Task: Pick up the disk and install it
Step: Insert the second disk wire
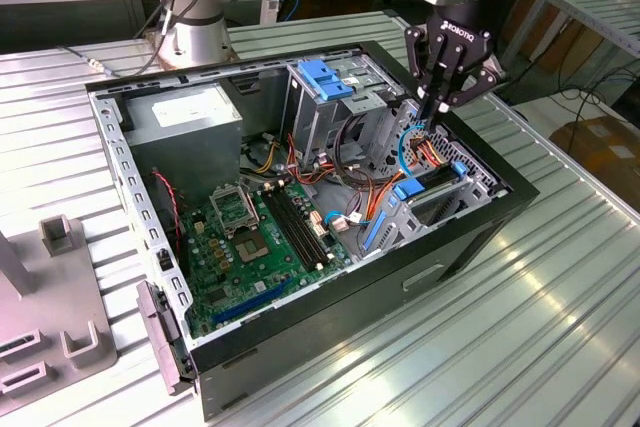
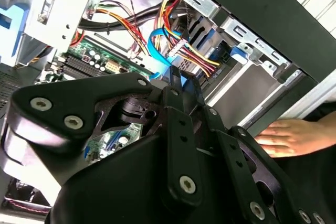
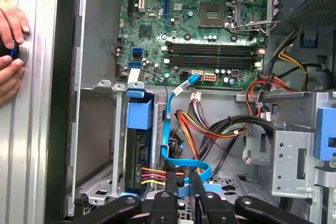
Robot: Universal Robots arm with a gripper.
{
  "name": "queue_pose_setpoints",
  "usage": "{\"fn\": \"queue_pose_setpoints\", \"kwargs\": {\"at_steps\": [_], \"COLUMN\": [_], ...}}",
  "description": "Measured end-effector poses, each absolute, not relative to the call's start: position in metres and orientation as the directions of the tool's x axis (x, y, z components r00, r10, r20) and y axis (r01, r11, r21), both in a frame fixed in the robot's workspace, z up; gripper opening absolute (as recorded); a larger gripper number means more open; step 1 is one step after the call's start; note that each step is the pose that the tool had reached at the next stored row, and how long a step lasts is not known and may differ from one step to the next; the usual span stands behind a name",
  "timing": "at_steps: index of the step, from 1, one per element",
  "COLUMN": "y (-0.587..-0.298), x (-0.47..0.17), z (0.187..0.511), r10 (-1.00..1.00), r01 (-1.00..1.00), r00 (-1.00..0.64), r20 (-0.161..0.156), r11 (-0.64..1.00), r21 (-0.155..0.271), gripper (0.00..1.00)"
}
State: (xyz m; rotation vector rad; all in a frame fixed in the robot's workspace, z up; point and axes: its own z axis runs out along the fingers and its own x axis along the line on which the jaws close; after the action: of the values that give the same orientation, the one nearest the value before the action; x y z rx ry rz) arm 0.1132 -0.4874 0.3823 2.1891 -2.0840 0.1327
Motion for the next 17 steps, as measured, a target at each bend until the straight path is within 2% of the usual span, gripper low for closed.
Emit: {"fn": "queue_pose_setpoints", "kwargs": {"at_steps": [8, 10, 11, 17], "y": [-0.4819, -0.4819, -0.482, -0.4855], "x": [0.1132, 0.1132, 0.1132, 0.1131], "z": [0.374, 0.3737, 0.3737, 0.3733], "r10": [-0.982, -0.981, -0.981, -0.983], "r01": [-0.999, -0.999, -0.999, -0.999], "r00": [0.05, 0.05, 0.05, 0.05], "r20": [0.184, 0.187, 0.188, 0.178], "r11": [-0.046, -0.046, -0.046, -0.046], "r21": [0.026, 0.026, 0.026, 0.025], "gripper": [0.24, 0.23, 0.16, 0.16]}}
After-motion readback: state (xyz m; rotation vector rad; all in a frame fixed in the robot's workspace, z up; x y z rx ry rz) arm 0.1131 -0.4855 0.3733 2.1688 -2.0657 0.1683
